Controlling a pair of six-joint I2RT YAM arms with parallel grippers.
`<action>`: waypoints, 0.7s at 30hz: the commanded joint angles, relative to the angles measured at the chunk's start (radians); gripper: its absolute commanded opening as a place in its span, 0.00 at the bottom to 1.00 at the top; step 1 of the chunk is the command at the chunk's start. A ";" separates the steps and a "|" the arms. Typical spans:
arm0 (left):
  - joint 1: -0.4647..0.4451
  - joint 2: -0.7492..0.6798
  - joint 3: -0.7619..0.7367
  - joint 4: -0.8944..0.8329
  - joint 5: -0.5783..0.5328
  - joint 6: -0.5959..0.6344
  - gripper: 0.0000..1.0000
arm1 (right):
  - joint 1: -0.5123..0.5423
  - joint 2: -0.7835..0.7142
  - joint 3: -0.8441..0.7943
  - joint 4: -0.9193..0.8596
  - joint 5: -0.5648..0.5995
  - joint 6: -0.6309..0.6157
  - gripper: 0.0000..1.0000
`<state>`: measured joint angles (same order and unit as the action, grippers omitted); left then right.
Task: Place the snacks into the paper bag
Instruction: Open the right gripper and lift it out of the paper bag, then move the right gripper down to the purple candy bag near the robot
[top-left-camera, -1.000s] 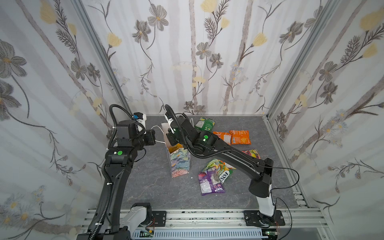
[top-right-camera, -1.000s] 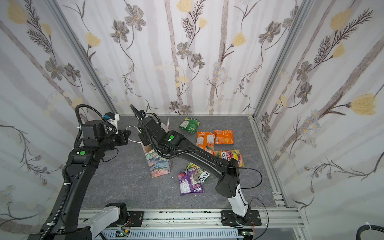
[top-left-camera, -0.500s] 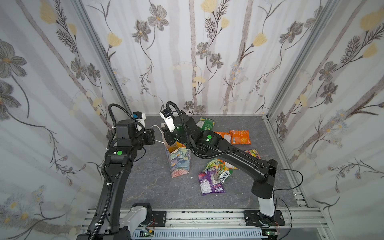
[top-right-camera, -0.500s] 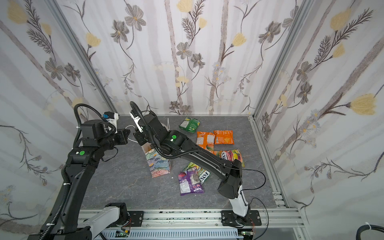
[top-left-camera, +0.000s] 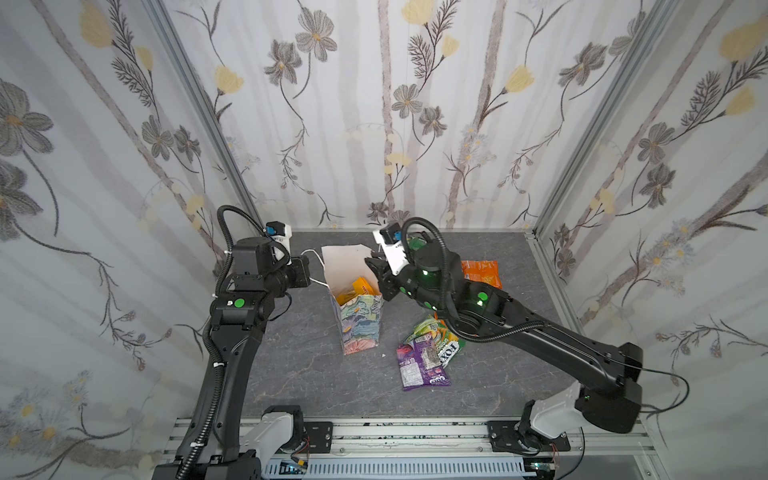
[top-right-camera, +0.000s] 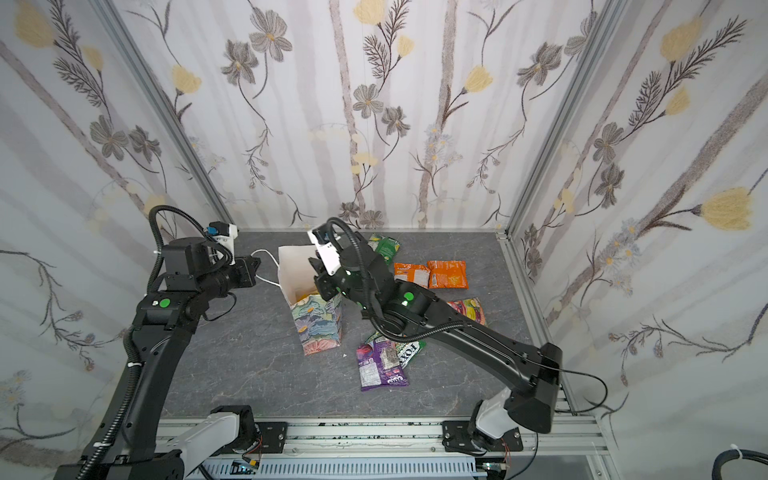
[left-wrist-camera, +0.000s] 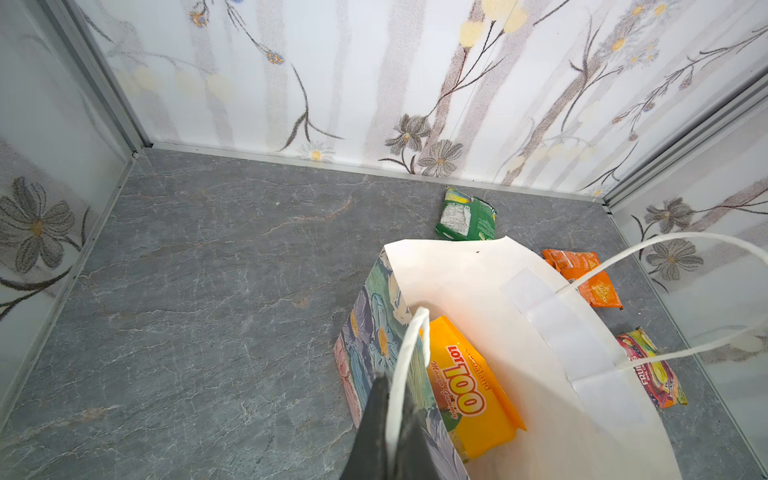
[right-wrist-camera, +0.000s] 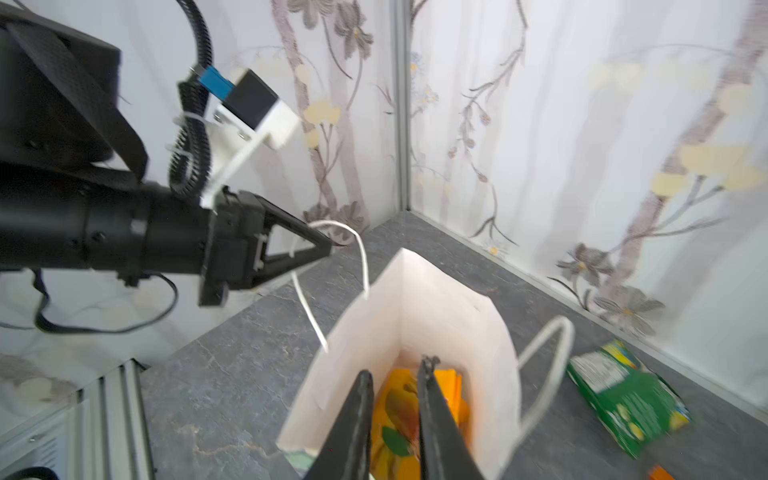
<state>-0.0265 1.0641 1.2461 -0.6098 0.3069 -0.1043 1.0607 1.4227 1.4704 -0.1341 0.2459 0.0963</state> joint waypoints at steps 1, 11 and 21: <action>-0.001 -0.003 0.005 0.027 -0.003 0.012 0.00 | -0.036 -0.127 -0.145 0.146 0.069 0.017 0.24; -0.001 -0.032 -0.010 0.028 -0.046 0.019 0.00 | -0.276 -0.375 -0.407 -0.073 -0.140 0.192 0.38; -0.001 -0.056 -0.030 0.035 -0.069 0.017 0.00 | -0.298 -0.340 -0.480 -0.345 -0.380 0.273 0.59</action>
<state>-0.0265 1.0142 1.2213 -0.6022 0.2550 -0.0975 0.7631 1.0821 1.0073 -0.3756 -0.0391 0.3256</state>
